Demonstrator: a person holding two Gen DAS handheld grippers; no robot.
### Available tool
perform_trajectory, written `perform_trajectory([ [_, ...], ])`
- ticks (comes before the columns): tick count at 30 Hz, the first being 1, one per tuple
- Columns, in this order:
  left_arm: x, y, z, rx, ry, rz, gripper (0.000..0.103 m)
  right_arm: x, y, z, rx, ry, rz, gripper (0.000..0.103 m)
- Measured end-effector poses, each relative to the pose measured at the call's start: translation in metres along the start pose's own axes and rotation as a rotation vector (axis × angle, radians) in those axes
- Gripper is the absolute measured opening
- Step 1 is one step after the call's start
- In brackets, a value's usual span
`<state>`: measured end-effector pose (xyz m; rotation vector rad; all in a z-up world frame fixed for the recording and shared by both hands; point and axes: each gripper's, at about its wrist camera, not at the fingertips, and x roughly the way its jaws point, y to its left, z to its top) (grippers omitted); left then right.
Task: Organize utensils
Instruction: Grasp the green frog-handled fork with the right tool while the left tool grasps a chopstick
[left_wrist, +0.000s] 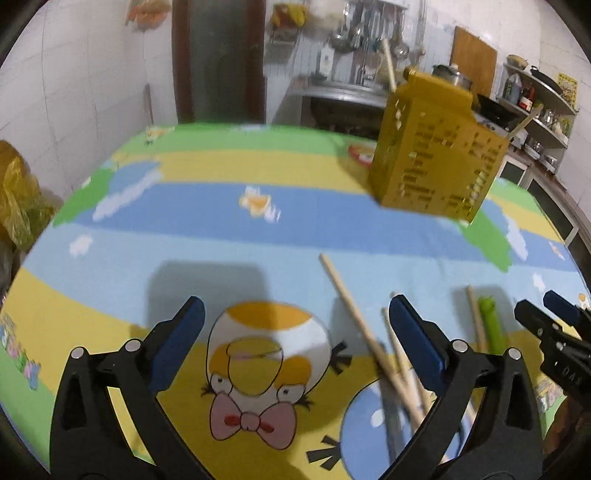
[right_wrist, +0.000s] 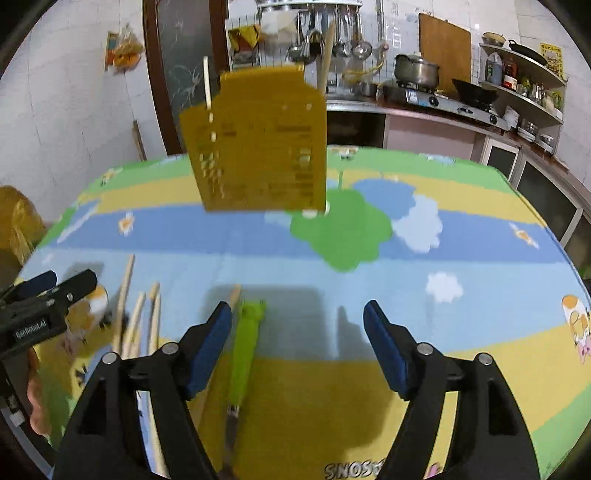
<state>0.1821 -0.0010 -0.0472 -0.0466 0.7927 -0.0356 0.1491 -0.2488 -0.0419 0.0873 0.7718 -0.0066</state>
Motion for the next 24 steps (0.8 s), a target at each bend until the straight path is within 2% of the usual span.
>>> perform_trajectory([
  [4, 0.012, 0.005, -0.008, 0.006, 0.030, 0.029, 0.097, 0.008, 0.000, -0.010, 0.008, 0.036, -0.008, 0.073],
  [11, 0.027, 0.015, -0.007, -0.059, 0.107, -0.004, 0.097, 0.017, 0.002, -0.011, 0.015, 0.072, 0.009, 0.073],
  [24, 0.029, 0.012, -0.006, -0.051, 0.110, 0.006, 0.097, 0.027, 0.017, -0.010, -0.011, 0.118, -0.042, 0.070],
])
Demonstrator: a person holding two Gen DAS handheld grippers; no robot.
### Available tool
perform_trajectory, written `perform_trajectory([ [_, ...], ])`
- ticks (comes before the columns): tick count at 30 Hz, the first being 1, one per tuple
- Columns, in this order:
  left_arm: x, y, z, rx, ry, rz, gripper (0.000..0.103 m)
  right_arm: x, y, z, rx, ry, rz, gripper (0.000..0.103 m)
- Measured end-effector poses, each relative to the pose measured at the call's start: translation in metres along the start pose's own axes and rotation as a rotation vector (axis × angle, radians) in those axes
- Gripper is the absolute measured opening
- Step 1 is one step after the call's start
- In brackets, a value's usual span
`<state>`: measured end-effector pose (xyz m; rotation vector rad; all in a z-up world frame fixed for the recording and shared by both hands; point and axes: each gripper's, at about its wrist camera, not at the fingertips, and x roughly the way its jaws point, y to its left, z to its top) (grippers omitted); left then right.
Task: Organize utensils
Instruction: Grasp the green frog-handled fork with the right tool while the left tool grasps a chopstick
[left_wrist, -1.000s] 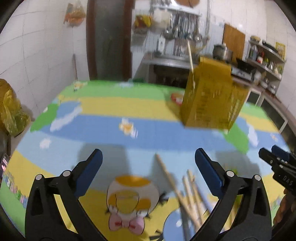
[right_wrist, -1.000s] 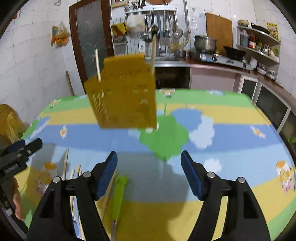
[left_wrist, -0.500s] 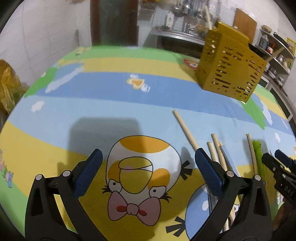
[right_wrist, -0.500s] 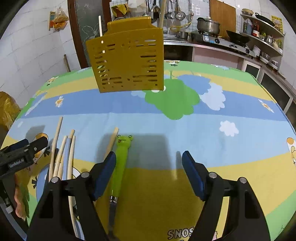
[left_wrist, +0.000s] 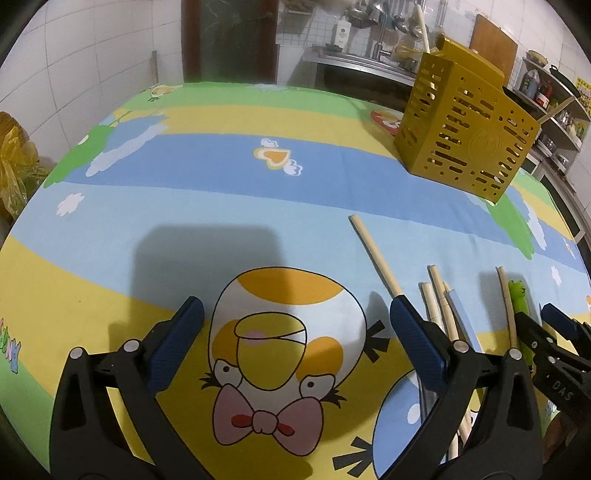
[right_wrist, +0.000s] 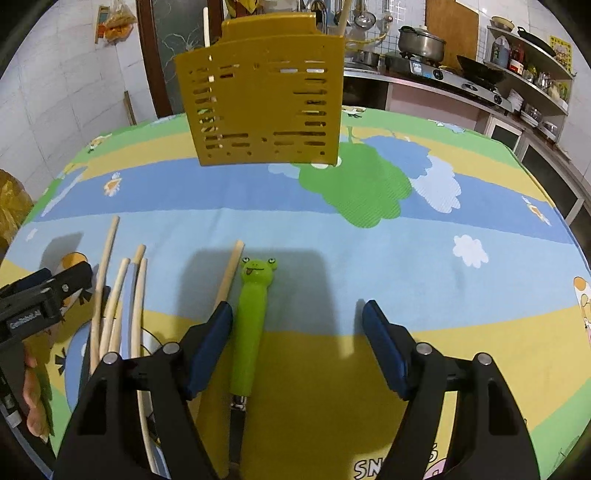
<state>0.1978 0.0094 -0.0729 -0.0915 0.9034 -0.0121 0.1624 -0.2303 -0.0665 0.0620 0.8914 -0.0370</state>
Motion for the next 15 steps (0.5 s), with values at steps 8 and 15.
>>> perform_trajectory([
  [8, 0.001, -0.013, 0.016, 0.016, 0.007, 0.002, 0.097, 0.003, 0.006, 0.005, -0.008, -0.006, 0.033, 0.031],
  [15, 0.017, -0.031, 0.024, 0.049, 0.064, 0.013, 0.094, 0.001, -0.002, 0.004, 0.024, -0.008, 0.049, 0.026],
])
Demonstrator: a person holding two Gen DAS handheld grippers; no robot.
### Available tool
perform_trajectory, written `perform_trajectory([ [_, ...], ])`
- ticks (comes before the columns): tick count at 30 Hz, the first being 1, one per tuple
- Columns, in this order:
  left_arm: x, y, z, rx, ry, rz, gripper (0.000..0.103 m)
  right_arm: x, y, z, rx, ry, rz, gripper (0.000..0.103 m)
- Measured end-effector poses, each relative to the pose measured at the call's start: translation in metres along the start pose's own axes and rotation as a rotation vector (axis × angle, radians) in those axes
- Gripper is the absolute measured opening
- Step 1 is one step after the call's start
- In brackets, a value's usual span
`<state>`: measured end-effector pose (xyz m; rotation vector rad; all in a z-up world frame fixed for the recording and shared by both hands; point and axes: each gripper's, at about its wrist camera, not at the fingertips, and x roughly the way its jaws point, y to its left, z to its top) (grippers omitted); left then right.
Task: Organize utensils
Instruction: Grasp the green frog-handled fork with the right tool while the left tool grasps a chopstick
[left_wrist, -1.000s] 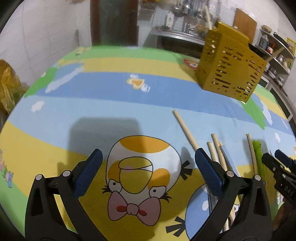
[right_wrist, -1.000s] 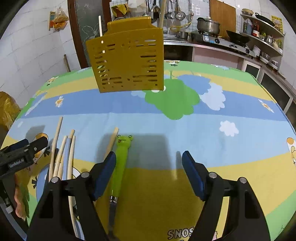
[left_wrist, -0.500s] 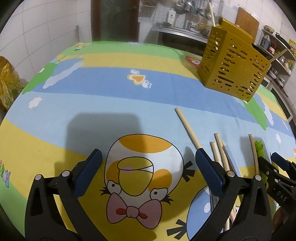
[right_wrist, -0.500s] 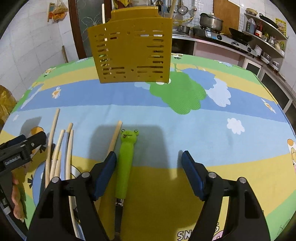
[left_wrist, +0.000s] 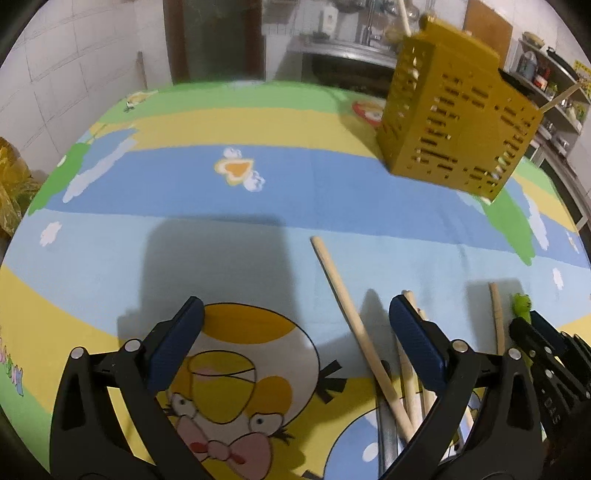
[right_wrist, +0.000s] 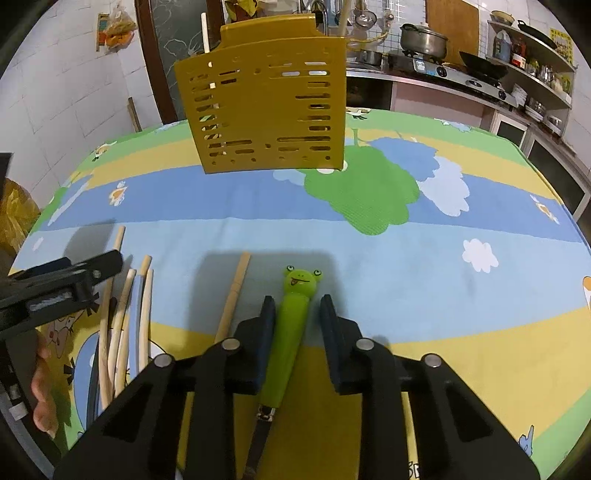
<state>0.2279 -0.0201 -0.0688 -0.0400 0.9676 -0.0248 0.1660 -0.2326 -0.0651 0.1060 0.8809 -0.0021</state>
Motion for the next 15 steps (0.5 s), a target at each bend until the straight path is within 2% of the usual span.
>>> perform_trajectory([
  [3, 0.002, -0.002, 0.001, 0.002, -0.004, 0.024, 0.084, 0.000, 0.000, 0.000, 0.000, 0.001, -0.001, 0.026],
  [6, -0.001, -0.002, 0.005, -0.023, 0.020, 0.007, 0.066, 0.000, 0.001, 0.000, 0.003, 0.005, -0.004, 0.026],
  [8, -0.002, -0.004, 0.007, -0.028, 0.041, -0.016, 0.048, -0.001, 0.002, 0.000, 0.002, 0.007, -0.008, 0.026],
  [9, -0.002, -0.005, 0.008, -0.021, 0.048, -0.011, 0.047, -0.001, 0.002, 0.000, 0.001, 0.009, -0.012, 0.026],
  [11, -0.002, -0.010, 0.008, 0.002, 0.051, 0.010, 0.034, -0.001, 0.003, 0.000, 0.000, 0.013, -0.017, 0.026],
  [15, 0.001, -0.018, 0.009, 0.046, 0.048, 0.048, 0.025, 0.000, 0.005, 0.001, -0.003, 0.021, -0.030, 0.026],
])
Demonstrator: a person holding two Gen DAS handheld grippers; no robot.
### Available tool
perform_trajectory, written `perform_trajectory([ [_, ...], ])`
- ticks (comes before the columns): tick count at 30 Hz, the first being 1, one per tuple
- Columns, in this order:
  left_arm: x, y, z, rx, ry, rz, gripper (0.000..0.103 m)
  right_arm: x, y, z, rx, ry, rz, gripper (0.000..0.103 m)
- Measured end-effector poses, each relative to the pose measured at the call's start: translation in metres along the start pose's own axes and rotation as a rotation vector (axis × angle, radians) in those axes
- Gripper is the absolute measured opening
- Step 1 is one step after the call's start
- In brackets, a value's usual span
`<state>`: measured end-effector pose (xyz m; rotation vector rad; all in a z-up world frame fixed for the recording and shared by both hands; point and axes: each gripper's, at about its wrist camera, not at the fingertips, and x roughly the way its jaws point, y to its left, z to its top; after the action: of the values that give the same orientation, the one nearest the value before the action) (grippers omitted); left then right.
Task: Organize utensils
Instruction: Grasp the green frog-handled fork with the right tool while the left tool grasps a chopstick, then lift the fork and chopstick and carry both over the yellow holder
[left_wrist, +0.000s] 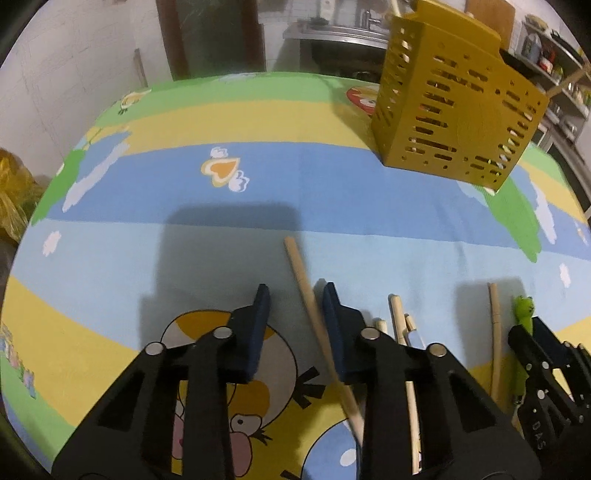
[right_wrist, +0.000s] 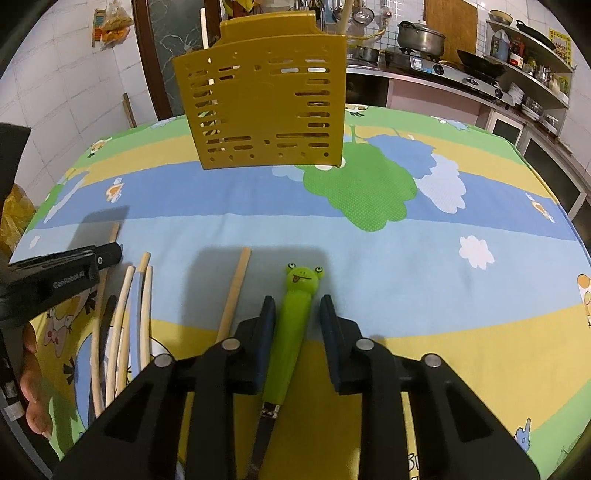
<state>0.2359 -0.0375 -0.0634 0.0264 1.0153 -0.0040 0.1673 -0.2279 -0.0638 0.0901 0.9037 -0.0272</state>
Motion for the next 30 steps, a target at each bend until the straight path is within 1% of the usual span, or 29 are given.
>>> perform_trajectory([
  [2, 0.001, -0.004, 0.002, 0.021, -0.002, 0.004, 0.017, 0.001, 0.001, 0.001, -0.001, 0.001, -0.002, 0.020],
  [5, 0.000, -0.004, 0.002, 0.023, -0.002, -0.008, 0.008, 0.001, 0.002, 0.002, 0.003, 0.000, 0.003, 0.019],
  [7, -0.001, -0.002, 0.001, 0.019, -0.011, -0.015, 0.005, -0.001, 0.001, 0.001, 0.008, -0.004, 0.011, 0.018],
  [10, -0.002, -0.001, -0.001, 0.013, -0.022, -0.025, 0.005, -0.006, -0.003, 0.001, 0.018, -0.020, 0.021, 0.018],
  [14, -0.012, 0.002, -0.003, -0.004, -0.054, -0.047, 0.005, -0.021, -0.008, 0.004, 0.033, -0.078, 0.024, 0.017],
  [19, -0.040, 0.006, 0.000, -0.024, -0.150, -0.071, 0.005, -0.045, -0.015, 0.007, 0.051, -0.163, 0.011, 0.017],
  [25, -0.089, 0.013, 0.003, -0.041, -0.309, -0.116, 0.005, -0.068, -0.018, 0.009, 0.049, -0.263, -0.024, 0.017],
  [26, -0.094, 0.014, 0.004, -0.042, -0.326, -0.124, 0.005, -0.072, -0.018, 0.010, 0.050, -0.280, -0.027, 0.017],
  [30, -0.123, 0.014, 0.003, -0.034, -0.427, -0.148, 0.005, -0.084, -0.023, 0.015, 0.064, -0.329, -0.034, 0.017],
])
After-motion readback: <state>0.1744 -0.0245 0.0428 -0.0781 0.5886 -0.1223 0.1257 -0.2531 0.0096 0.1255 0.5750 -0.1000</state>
